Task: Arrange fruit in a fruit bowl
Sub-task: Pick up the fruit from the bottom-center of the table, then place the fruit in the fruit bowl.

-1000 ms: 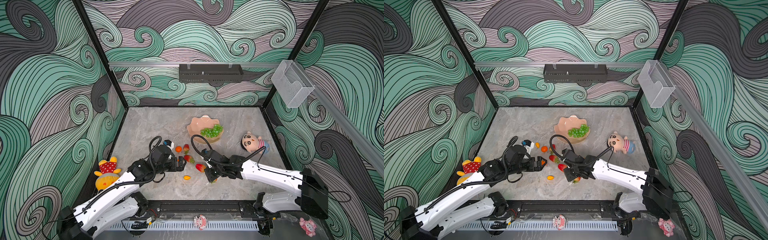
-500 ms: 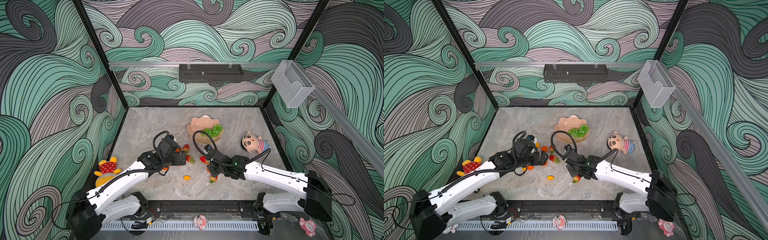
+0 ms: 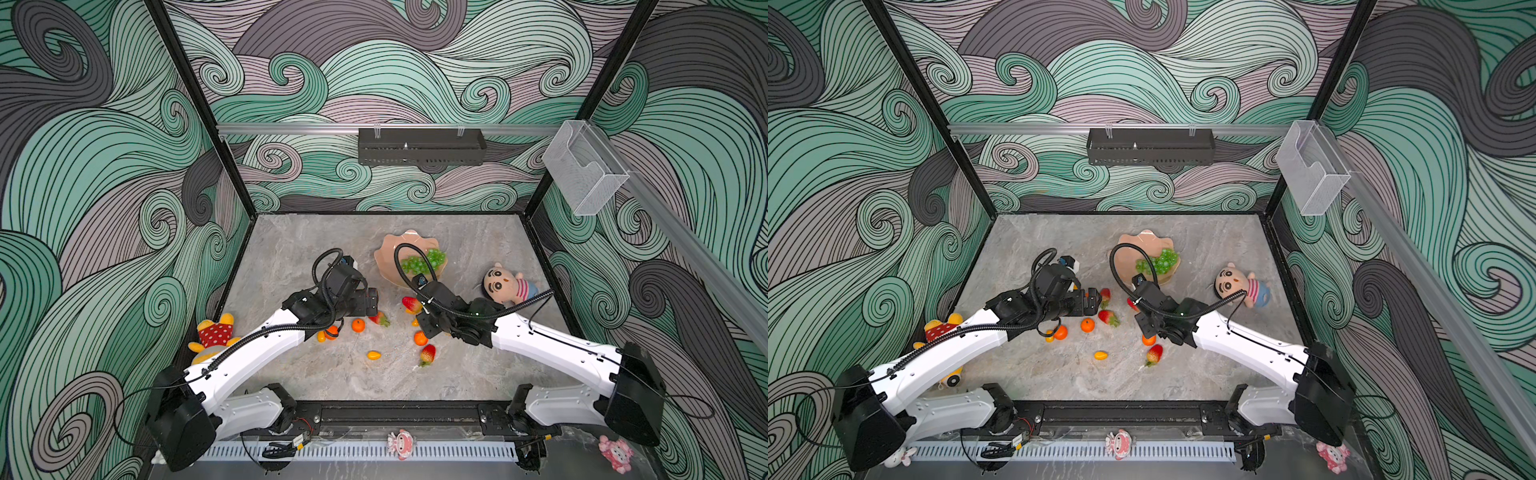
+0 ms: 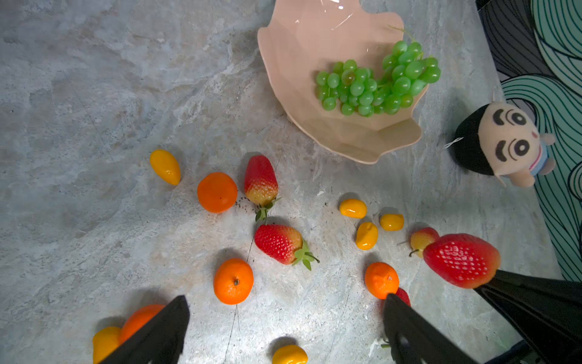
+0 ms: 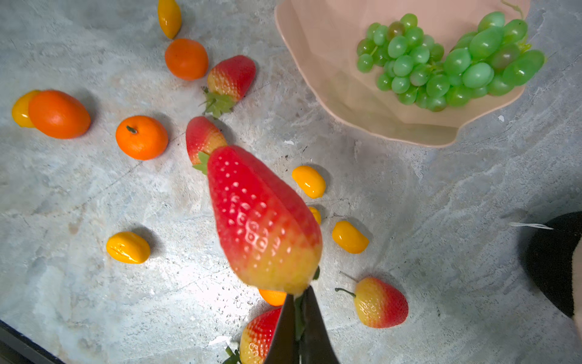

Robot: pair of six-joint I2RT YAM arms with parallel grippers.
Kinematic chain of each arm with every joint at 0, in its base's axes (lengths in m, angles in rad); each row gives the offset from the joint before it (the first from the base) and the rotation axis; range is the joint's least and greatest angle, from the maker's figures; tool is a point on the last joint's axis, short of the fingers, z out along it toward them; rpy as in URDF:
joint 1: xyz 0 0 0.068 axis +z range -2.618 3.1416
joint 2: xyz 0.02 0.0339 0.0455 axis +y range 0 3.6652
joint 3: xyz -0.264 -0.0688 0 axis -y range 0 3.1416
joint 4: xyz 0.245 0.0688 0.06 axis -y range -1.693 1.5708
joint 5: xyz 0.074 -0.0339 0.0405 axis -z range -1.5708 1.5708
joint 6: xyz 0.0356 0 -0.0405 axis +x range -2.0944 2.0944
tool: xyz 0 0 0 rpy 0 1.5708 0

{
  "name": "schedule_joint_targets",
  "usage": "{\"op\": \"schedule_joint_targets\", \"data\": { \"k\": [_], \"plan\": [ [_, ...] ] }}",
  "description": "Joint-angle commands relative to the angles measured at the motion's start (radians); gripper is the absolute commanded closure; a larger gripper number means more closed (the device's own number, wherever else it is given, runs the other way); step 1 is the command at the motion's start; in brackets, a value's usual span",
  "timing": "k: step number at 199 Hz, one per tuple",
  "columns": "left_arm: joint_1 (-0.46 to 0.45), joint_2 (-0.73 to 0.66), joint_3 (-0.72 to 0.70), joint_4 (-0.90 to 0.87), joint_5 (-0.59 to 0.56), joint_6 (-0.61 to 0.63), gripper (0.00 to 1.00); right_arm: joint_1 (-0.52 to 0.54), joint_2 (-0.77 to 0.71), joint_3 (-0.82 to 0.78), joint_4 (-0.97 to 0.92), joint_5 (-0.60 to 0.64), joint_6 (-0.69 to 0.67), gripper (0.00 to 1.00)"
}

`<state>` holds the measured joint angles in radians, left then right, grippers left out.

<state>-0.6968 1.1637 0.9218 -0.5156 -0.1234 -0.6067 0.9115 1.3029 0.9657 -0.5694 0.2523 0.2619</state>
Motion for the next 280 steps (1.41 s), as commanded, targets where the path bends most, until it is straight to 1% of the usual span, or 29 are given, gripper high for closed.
{"op": "schedule_joint_targets", "data": {
  "k": [1,32,47,57,107,128,155,185,213,244,280],
  "plan": [
    [0.015,0.012,0.047,0.037,-0.016,0.031,0.01,-0.039,-0.012,0.033,-0.017,-0.036,-0.012,1.00],
    [0.039,0.036,0.073,0.068,0.001,0.046,0.01,-0.066,-0.033,0.030,0.025,-0.030,-0.070,1.00],
    [0.057,0.053,0.088,0.077,0.003,0.044,0.01,-0.083,-0.026,0.040,0.038,-0.018,-0.081,1.00],
    [0.071,0.064,0.098,0.085,0.010,0.045,0.01,-0.097,-0.015,0.049,0.048,-0.032,-0.097,1.00],
    [0.127,0.122,0.140,0.122,0.041,0.055,0.01,-0.185,0.128,0.146,0.076,-0.082,-0.119,1.00],
    [0.136,0.163,0.172,0.122,0.052,0.063,0.01,-0.212,0.232,0.234,0.039,-0.094,-0.113,1.00],
    [0.147,0.209,0.199,0.117,0.094,0.065,0.01,-0.239,0.364,0.356,-0.018,-0.111,-0.113,1.00],
    [0.152,0.226,0.197,0.121,0.145,0.064,0.01,-0.270,0.473,0.464,-0.100,-0.174,-0.120,1.00],
    [0.152,0.233,0.185,0.122,0.183,0.061,0.01,-0.295,0.520,0.491,-0.148,-0.165,-0.135,1.00],
    [0.152,0.247,0.183,0.133,0.253,0.060,0.01,-0.326,0.562,0.514,-0.180,-0.199,-0.139,1.00],
    [0.153,0.252,0.178,0.131,0.279,0.059,0.01,-0.337,0.625,0.556,-0.218,-0.228,-0.154,1.00]
  ]
}}
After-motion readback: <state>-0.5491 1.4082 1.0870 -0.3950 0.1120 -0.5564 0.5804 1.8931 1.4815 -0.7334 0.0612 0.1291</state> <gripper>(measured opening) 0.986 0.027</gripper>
